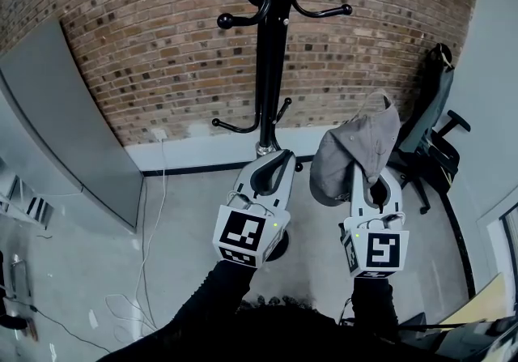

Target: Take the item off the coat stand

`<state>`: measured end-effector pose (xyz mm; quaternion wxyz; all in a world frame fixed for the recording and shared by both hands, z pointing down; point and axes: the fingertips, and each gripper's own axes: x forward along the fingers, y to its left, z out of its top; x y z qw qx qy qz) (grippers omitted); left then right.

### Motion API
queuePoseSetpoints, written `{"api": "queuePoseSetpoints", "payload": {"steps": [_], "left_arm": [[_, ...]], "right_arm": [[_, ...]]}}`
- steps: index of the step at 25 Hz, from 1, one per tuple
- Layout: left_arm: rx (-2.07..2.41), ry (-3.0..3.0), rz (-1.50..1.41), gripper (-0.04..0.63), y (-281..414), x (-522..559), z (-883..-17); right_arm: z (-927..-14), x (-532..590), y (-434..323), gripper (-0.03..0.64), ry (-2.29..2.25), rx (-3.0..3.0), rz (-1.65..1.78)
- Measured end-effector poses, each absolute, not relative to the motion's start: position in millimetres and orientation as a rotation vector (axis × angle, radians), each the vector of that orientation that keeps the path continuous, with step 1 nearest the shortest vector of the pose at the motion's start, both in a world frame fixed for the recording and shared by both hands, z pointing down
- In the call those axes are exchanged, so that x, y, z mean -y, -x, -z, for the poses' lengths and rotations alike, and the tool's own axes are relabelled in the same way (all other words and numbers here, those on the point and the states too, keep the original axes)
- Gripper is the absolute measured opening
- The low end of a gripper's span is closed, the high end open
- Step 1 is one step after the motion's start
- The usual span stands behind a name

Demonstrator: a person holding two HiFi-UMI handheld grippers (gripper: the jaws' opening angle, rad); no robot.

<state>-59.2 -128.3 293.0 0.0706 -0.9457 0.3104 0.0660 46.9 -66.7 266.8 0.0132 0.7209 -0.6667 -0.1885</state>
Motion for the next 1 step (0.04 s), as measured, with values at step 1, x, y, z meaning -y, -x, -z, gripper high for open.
{"api": "queuePoseSetpoints", "payload": {"steps": [1], "left_arm": [[-0.934,2.845,-0.197,0.020,59.7,128.1,-293.7]], "right_arm": [[-266.5,66.3,-46.2,0.026,-2.244,2.078,0.590]]}}
